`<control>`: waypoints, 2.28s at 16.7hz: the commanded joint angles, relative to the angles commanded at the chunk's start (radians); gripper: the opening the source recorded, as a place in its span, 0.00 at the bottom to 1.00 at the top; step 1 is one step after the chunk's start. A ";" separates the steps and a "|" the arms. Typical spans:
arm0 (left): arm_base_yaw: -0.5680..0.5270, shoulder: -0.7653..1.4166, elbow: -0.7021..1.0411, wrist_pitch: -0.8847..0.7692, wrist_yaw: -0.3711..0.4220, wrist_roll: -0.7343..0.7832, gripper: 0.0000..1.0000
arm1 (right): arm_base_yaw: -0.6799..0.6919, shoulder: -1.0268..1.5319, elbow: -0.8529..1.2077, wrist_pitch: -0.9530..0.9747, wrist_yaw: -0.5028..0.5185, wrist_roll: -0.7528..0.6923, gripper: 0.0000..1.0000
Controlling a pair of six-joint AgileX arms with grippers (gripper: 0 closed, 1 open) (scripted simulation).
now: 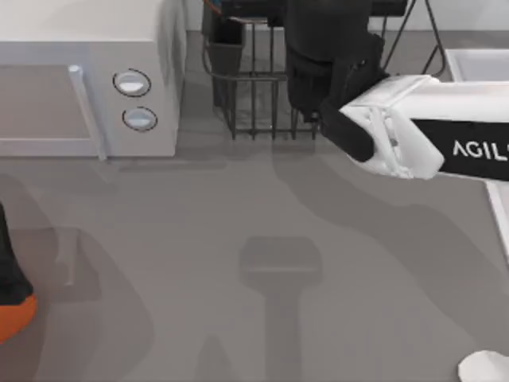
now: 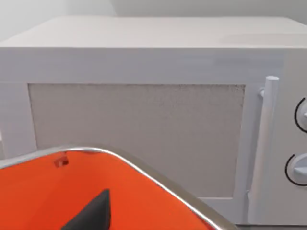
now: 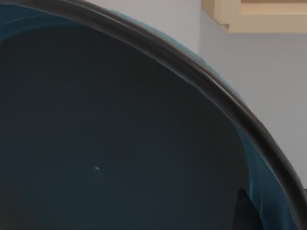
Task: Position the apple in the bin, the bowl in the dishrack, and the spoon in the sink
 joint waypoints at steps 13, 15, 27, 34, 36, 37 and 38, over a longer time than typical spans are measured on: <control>0.000 0.000 0.000 0.000 0.000 0.000 1.00 | -0.057 0.062 -0.016 0.076 -0.055 0.001 0.45; 0.000 0.000 0.000 0.000 0.000 0.000 1.00 | -0.057 0.062 -0.016 0.076 -0.055 0.001 0.60; 0.000 0.000 0.000 0.000 0.000 0.000 1.00 | -0.057 0.062 -0.016 0.076 -0.055 0.001 1.00; 0.000 0.000 0.000 0.000 0.000 0.000 1.00 | -0.093 -0.030 -0.105 0.060 -0.130 0.007 1.00; 0.000 0.000 0.000 0.000 0.000 0.000 1.00 | -0.133 -0.132 -0.203 0.037 -0.202 0.012 1.00; 0.000 0.000 0.000 0.000 0.000 0.000 1.00 | -0.157 -0.197 -0.263 0.020 -0.242 0.014 1.00; 0.000 0.000 0.000 0.000 0.000 0.000 1.00 | -0.183 -0.272 -0.330 -0.001 -0.285 0.016 1.00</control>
